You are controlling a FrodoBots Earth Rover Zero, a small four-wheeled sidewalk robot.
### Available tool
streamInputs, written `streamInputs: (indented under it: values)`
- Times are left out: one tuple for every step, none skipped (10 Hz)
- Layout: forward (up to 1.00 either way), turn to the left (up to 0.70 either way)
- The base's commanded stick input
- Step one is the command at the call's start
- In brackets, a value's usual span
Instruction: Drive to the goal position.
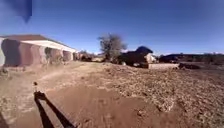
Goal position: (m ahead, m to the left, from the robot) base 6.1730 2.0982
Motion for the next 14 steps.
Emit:
streamInputs:
  values:
    - [0.50, 0.00]
    - [0.50, 0.00]
    - [0.50, 0.00]
    - [0.50, 0.00]
    - [0.50, 0.00]
    - [0.50, 0.00]
    - [0.50, 0.00]
    - [0.50, 0.00]
    - [0.50, 0.00]
    - [0.50, 0.00]
    - [0.50, 0.00]
    - [0.50, 0.00]
    - [0.50, 0.00]
    - [0.50, 0.00]
